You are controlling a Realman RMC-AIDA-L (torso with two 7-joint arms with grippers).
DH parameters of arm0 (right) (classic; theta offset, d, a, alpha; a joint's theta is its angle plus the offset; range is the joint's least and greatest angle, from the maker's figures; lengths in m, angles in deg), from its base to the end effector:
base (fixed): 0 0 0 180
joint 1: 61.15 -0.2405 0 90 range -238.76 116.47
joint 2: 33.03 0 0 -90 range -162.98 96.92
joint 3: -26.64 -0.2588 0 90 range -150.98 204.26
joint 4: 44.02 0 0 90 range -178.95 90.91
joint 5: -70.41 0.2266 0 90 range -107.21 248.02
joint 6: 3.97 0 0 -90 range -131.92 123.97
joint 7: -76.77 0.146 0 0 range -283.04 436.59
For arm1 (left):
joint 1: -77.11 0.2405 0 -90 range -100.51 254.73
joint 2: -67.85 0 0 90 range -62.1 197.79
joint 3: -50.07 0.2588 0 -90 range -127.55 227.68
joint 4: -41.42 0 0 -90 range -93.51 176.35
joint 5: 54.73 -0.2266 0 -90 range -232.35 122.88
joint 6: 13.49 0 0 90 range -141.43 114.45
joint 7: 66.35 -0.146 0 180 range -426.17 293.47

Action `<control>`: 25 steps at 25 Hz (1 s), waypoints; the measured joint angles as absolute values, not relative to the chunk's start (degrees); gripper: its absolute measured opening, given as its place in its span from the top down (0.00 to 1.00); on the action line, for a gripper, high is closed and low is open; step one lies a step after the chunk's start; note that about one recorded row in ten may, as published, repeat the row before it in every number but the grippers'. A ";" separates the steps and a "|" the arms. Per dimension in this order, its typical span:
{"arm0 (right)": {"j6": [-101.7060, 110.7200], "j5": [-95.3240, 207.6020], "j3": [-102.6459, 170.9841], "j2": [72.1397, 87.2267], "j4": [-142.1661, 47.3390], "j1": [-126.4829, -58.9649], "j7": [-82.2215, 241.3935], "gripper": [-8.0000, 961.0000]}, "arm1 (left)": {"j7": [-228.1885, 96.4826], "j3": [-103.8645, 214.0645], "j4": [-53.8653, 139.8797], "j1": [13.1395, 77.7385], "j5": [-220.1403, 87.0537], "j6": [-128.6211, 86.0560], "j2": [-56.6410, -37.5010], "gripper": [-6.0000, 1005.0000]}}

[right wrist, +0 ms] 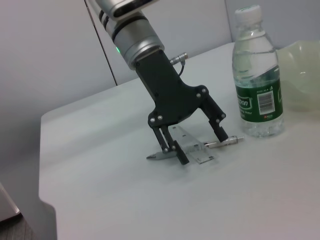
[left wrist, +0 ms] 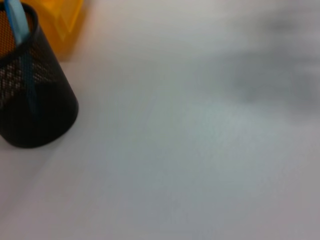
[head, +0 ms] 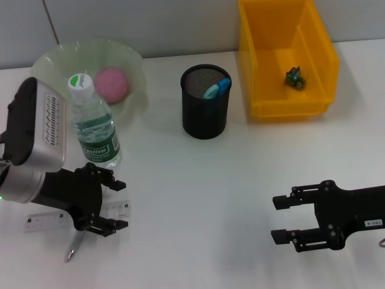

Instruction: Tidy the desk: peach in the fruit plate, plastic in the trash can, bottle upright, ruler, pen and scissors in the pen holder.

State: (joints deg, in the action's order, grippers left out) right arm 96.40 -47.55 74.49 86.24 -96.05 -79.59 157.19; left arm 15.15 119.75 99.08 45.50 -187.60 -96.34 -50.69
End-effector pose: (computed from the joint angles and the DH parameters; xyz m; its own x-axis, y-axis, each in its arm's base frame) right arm 0.2985 0.2803 0.0139 0.8712 -0.3425 -0.3517 -0.3833 -0.9222 -0.0515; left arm -0.2401 0.3607 -0.0260 0.9858 -0.0437 -0.1620 -0.0609 -0.9929 -0.1025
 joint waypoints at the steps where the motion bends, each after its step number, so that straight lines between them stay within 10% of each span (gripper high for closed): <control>1: 96.40 -47.55 74.51 86.24 -96.05 -79.61 157.19 0.29 | 15.29 119.77 98.71 45.18 -187.93 -96.34 -50.70 0.31; 25: 95.76 -47.73 74.74 86.15 -94.68 -80.05 157.19 0.29 | 15.48 119.70 94.24 41.81 -190.29 -95.40 -50.72 0.34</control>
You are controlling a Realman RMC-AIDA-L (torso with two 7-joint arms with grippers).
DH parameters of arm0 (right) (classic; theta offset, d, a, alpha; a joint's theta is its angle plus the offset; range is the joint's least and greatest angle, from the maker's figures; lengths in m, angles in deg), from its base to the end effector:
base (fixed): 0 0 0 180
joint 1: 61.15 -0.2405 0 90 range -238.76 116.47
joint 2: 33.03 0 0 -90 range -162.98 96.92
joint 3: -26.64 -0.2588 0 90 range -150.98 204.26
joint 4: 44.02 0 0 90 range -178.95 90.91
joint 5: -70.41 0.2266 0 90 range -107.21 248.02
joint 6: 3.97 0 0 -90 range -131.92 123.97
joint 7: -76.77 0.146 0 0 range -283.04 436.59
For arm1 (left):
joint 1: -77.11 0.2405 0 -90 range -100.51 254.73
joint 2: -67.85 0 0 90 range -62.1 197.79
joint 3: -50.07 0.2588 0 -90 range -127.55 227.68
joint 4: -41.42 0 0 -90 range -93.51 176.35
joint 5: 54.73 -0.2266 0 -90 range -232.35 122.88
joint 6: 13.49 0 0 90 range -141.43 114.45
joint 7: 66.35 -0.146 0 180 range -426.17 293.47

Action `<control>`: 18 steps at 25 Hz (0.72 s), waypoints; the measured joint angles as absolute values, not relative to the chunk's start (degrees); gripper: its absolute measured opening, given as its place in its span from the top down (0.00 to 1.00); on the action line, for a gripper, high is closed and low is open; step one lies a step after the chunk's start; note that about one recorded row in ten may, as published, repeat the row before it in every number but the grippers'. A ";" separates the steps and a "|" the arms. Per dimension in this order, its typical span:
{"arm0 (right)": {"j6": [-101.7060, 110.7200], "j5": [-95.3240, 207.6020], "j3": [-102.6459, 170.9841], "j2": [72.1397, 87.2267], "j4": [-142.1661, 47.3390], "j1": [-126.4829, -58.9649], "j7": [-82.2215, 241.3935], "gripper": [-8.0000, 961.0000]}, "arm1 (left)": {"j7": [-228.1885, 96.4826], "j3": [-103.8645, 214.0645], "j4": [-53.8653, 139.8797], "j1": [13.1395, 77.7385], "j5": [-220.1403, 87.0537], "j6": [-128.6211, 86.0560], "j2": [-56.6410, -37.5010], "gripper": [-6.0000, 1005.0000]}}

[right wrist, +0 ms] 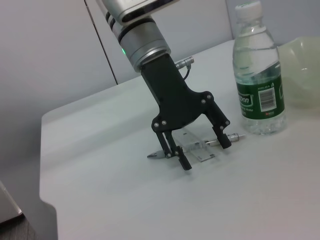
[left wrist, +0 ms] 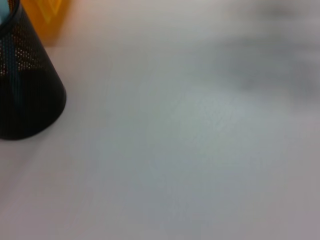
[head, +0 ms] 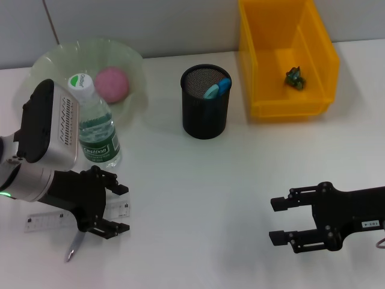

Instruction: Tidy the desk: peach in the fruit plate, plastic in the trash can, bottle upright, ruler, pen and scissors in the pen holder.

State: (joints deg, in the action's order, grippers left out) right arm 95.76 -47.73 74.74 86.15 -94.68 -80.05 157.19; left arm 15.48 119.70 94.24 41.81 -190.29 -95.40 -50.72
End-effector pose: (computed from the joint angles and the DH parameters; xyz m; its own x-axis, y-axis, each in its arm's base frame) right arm 0.2994 0.2811 0.0098 0.8673 -0.3543 -0.3498 -0.3924 -0.9188 -0.0423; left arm -0.2395 0.3673 -0.0362 0.9782 -0.0428 -0.2030 -0.0571 -0.9963 -0.0648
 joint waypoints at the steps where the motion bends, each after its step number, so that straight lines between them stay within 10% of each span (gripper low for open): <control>1: 95.76 -47.75 74.71 86.15 -94.67 -80.04 157.19 0.29 | 15.47 119.70 94.23 41.80 -190.37 -95.40 -50.72 0.34; 18: 95.50 -47.81 74.98 86.15 -94.57 -80.13 157.19 0.29 | 15.66 119.70 94.15 41.47 -191.67 -95.29 -50.81 0.38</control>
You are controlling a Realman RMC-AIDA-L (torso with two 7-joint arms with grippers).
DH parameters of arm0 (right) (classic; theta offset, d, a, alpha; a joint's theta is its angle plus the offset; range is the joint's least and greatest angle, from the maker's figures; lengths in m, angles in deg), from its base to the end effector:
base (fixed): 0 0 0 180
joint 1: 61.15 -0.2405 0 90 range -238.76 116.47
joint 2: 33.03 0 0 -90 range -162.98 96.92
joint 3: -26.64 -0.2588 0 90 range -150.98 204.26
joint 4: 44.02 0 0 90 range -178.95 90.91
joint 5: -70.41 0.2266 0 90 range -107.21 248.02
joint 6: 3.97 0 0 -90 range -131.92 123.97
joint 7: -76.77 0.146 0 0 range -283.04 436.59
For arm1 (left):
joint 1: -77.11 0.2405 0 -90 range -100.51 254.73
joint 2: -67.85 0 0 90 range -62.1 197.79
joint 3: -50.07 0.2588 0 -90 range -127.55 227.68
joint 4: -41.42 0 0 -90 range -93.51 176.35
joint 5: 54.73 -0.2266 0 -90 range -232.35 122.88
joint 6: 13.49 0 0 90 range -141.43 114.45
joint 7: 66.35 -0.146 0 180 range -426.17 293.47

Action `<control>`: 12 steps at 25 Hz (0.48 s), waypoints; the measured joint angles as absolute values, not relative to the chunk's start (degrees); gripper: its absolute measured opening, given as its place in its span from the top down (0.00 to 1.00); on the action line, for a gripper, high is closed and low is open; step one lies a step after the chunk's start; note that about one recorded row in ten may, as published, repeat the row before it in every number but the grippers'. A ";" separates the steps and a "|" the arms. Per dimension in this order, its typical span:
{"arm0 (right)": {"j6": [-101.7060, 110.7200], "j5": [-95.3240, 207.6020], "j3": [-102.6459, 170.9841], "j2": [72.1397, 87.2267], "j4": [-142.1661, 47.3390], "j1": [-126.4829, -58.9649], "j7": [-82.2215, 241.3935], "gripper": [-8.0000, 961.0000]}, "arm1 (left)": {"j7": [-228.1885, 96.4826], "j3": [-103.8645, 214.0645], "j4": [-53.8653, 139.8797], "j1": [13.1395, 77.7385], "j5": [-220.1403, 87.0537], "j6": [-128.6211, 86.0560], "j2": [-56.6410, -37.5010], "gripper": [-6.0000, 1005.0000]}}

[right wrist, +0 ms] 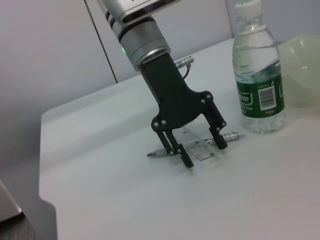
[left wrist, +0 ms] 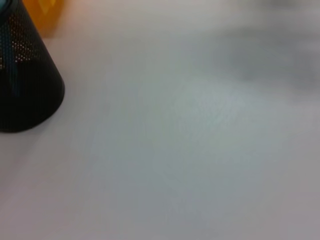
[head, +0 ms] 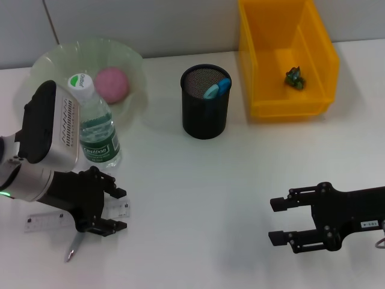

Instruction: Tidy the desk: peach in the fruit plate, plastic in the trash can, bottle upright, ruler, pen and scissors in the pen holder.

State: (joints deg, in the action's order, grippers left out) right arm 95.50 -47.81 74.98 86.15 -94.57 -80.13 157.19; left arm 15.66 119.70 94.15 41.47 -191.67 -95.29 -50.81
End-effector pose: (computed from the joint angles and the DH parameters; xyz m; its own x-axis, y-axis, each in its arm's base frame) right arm 0.2994 0.2816 0.0088 0.8686 -0.3545 -0.3460 -0.3919 -0.9191 -0.0421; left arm -0.2407 0.3682 -0.0363 0.9733 -0.0462 -0.2249 -0.0616 -0.9962 -0.0616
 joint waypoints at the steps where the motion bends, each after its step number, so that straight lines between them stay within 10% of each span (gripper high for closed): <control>1: 95.37 -47.81 74.98 86.15 -94.56 -80.13 157.19 0.29 | 15.58 119.73 94.15 41.41 -191.67 -95.23 -50.81 0.39; 12: 95.08 -47.84 74.98 86.14 -94.05 -80.13 157.19 0.29 | 15.75 120.85 94.15 40.30 -193.21 -94.52 -50.99 0.52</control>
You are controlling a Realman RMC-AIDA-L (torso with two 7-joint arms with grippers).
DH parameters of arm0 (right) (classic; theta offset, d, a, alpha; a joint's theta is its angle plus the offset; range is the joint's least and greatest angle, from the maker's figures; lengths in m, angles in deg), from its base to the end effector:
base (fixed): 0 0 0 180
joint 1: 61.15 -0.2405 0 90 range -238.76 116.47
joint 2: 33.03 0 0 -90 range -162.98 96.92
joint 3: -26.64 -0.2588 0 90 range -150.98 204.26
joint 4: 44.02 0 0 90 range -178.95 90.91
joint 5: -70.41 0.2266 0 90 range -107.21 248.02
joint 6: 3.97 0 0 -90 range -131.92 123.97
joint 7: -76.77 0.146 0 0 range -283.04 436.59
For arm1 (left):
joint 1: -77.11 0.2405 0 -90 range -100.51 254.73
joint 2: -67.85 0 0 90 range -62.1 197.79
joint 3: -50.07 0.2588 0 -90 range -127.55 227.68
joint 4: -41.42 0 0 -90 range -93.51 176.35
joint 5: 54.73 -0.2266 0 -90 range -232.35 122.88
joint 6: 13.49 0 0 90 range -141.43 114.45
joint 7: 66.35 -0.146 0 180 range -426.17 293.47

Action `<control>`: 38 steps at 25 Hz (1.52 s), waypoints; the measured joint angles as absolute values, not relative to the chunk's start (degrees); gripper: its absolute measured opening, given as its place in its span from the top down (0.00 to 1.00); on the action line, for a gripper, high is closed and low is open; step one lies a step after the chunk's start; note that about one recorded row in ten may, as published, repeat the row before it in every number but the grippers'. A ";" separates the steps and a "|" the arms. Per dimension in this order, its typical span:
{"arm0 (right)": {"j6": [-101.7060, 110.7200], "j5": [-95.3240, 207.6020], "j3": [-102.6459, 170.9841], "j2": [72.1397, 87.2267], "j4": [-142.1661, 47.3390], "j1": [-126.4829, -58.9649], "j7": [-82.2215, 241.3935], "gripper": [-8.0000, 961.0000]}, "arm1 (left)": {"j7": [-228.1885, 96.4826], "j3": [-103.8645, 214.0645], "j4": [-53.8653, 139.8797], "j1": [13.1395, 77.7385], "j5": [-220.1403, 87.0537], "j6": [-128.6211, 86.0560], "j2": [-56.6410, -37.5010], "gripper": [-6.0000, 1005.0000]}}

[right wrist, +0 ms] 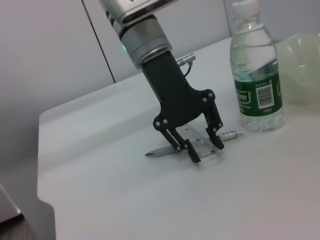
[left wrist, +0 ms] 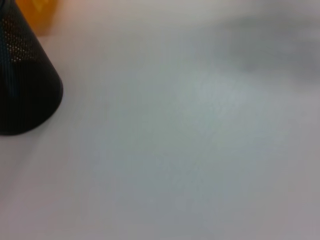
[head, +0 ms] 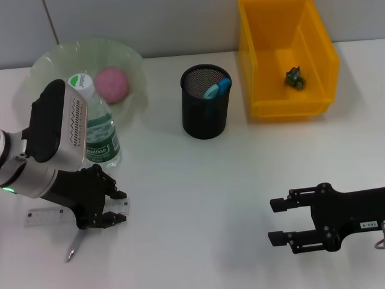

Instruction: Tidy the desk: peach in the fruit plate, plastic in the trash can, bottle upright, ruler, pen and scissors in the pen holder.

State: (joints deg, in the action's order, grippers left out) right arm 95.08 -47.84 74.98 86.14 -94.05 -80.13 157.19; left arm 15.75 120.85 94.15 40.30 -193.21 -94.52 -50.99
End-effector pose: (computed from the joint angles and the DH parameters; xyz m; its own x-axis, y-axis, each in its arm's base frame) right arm 0.3008 0.2814 0.0074 0.8655 -0.3618 -0.3465 -0.3997 -0.9156 -0.0424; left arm -0.2356 0.3725 -0.0393 0.9626 -0.0796 -0.2589 -0.0966 -0.9939 -0.0537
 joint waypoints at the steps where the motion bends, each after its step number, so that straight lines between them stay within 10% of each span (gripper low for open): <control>1: 95.08 -47.85 74.99 86.11 -93.98 -80.13 157.19 0.29 | 15.83 120.87 94.22 40.27 -193.22 -94.63 -50.99 0.55; 38: 93.67 -47.90 72.26 86.06 -93.91 -79.62 157.01 0.29 | 11.40 110.89 105.73 46.92 -145.71 -108.97 -50.89 0.61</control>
